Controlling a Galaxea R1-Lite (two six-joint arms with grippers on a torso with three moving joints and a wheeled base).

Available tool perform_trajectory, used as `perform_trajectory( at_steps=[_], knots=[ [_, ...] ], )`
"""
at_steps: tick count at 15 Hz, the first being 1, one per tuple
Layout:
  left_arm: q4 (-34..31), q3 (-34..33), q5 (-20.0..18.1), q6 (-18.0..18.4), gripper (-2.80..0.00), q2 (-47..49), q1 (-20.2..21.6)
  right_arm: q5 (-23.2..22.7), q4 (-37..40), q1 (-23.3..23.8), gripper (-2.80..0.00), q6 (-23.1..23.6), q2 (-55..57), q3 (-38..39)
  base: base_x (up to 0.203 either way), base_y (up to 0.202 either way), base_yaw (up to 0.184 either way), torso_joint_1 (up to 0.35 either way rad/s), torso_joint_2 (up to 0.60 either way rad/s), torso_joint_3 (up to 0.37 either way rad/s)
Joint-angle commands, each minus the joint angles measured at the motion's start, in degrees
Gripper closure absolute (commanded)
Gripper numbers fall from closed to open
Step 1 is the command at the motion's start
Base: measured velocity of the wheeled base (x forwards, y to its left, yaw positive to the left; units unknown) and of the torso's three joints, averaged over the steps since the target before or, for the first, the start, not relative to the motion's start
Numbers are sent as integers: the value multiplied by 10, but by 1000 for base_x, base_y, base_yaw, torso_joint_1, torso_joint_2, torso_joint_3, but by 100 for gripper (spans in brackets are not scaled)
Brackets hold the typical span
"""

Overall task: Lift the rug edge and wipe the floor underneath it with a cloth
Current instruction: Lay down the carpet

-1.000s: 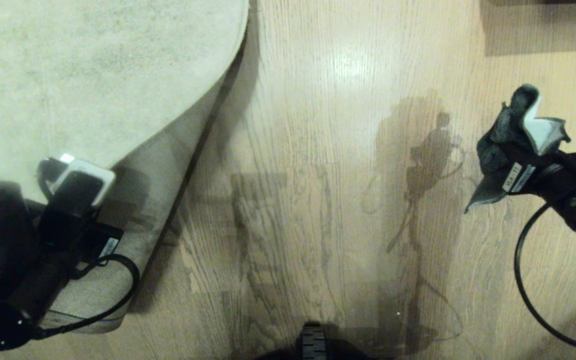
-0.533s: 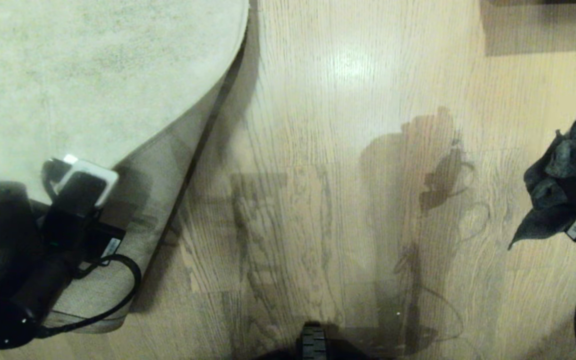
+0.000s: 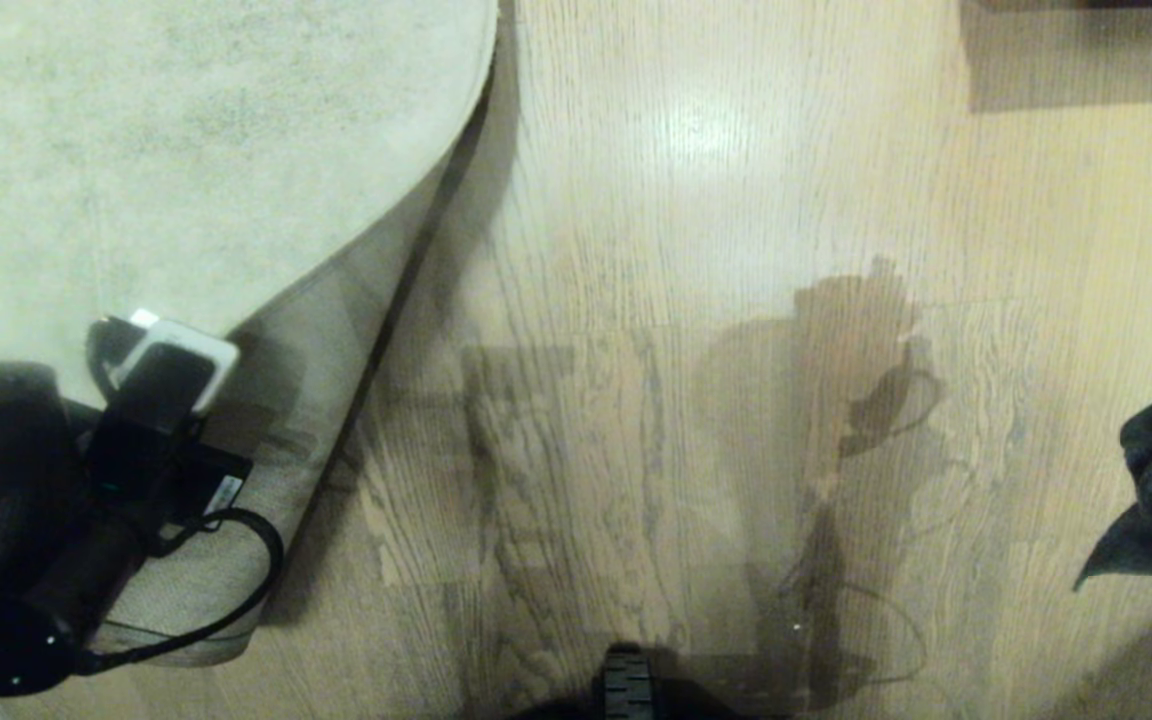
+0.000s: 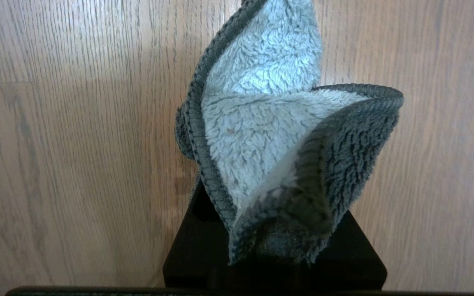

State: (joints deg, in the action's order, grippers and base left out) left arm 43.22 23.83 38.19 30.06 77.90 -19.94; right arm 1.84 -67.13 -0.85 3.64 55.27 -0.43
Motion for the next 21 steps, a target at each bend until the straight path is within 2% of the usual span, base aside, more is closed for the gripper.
perform_trajectory(
  at_steps=[1,5,9,11,16,18,21],
  knots=[
    [3,2,2,2,0,1,0,1,49,0,0,-2,-86,4,0,0,0,0,0,0],
    [3,-2,4,2,0,0,0,1,217,0,0,-4,-267,4,0,0,0,0,0,0],
    [3,-2,9,2,0,0,0,-1,481,1,0,-3,-494,-10,0,0,0,0,0,0],
    [3,-2,9,2,0,1,-1,-2,597,3,0,-1,-551,-15,0,0,0,0,0,0],
    [3,-1,9,2,0,0,-1,-5,632,4,0,17,-553,4,0,0,0,0,0,0],
    [3,-2,9,3,0,1,-2,-7,663,4,0,16,-553,4,0,0,0,0,0,0],
    [3,0,9,3,0,1,-2,-6,665,4,0,-1,-553,4,0,0,0,0,0,0]
  ],
)
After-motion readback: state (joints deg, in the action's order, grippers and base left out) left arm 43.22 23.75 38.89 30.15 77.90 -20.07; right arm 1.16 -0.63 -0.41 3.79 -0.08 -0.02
